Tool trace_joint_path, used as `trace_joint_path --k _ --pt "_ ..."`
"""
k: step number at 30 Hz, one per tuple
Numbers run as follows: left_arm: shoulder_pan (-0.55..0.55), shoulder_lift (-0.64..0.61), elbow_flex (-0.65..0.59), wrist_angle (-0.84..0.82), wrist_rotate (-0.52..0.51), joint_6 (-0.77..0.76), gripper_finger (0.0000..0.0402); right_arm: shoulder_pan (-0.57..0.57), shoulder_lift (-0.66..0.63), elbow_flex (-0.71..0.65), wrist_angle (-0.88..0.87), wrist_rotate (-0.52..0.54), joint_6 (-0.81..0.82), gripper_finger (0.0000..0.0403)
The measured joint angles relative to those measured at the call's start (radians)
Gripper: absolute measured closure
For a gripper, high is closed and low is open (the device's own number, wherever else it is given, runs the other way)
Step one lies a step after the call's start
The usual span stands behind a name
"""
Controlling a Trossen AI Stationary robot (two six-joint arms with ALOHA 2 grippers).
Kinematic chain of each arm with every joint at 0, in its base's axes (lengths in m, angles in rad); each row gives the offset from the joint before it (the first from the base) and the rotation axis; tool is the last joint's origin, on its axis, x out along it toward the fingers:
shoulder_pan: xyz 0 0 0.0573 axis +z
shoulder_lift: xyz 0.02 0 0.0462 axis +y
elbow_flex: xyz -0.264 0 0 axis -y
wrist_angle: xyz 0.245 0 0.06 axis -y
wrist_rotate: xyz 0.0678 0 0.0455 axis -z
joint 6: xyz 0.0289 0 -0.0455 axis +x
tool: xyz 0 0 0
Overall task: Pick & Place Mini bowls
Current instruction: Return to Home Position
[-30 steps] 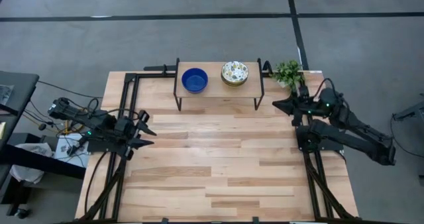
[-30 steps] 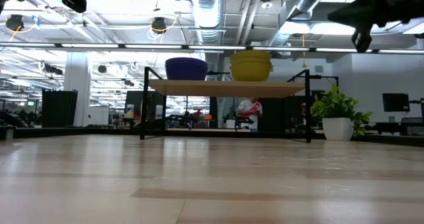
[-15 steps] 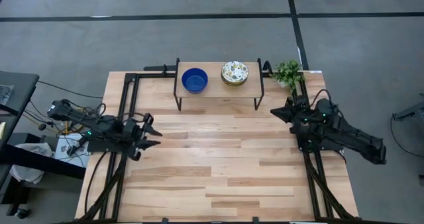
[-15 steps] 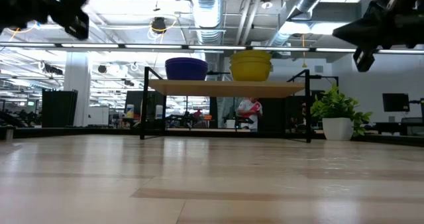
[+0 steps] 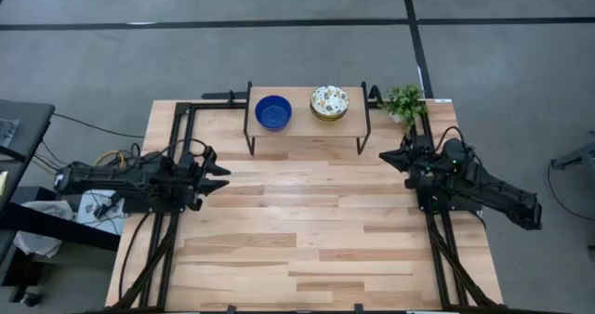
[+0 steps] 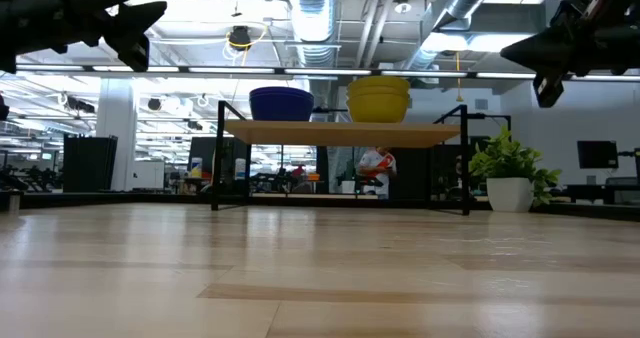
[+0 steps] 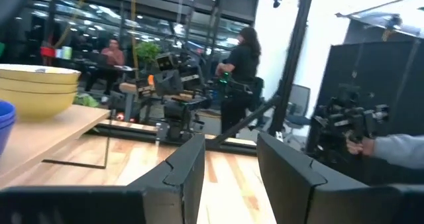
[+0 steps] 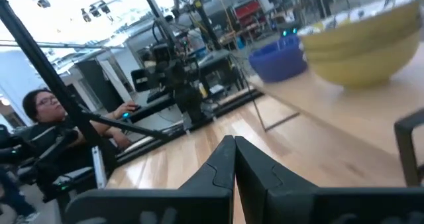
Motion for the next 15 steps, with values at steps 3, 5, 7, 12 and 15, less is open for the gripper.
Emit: trace_joint_path --k 3,5,7,12,15 --pt "0.079 0.000 0.000 -0.001 0.109 -0.008 0.0265 0.004 0.000 0.000 -0.041 -0.019 0.033 0.0403" --pt "0.119 0.000 0.000 -0.002 0.117 -0.028 0.0265 0.011 0.000 0.000 -0.067 -0.011 0.026 0.0403" --pt "0.146 0.002 -0.014 -0.003 0.113 -0.027 0.0265 0.020 0.006 0.000 -0.077 0.045 -0.020 0.0403" --pt "0.179 0.005 -0.050 -0.017 0.113 -0.021 0.0265 0.033 0.025 0.000 -0.063 0.099 -0.115 0.0403" --pt "0.178 0.007 -0.050 -0.008 0.114 -0.005 0.0265 0.040 0.024 0.000 -0.067 0.098 -0.151 0.0403"
